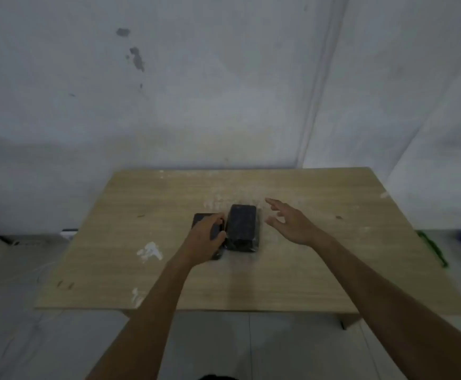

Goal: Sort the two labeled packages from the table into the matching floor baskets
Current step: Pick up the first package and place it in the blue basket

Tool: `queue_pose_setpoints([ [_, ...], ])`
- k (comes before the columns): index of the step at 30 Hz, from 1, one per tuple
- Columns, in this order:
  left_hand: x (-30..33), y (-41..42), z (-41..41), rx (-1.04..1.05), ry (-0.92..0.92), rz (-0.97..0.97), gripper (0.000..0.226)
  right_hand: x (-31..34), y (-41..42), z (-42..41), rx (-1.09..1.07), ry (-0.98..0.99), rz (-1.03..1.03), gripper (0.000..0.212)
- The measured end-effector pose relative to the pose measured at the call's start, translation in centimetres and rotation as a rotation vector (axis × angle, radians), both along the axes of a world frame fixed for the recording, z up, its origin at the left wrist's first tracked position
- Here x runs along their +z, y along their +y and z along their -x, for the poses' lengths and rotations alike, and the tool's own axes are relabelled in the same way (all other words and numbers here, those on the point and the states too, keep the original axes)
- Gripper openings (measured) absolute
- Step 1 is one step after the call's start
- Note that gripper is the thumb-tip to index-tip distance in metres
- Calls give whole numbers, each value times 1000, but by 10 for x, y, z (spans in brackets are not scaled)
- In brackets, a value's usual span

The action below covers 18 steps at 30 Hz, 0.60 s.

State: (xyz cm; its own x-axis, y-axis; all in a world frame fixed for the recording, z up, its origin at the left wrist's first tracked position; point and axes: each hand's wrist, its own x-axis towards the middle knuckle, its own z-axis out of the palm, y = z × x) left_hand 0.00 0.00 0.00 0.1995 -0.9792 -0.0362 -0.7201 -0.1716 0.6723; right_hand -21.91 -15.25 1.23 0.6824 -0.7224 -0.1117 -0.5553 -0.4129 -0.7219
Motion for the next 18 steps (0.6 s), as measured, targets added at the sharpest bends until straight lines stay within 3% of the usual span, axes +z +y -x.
queue_pose_setpoints([
  [5,-45,-12,2,142,149,-27,53,-33,-17,-18,9,99,-118,59],
  [9,-77,-34,6,292,158,30,51,-62,-47,-46,18,165,-167,57],
  [13,-114,-56,13,413,-15,-52,59,-86,-84,-83,55,264,-113,55],
  [18,-143,-72,12,350,-235,-160,68,-109,-114,-115,141,441,-39,59],
])
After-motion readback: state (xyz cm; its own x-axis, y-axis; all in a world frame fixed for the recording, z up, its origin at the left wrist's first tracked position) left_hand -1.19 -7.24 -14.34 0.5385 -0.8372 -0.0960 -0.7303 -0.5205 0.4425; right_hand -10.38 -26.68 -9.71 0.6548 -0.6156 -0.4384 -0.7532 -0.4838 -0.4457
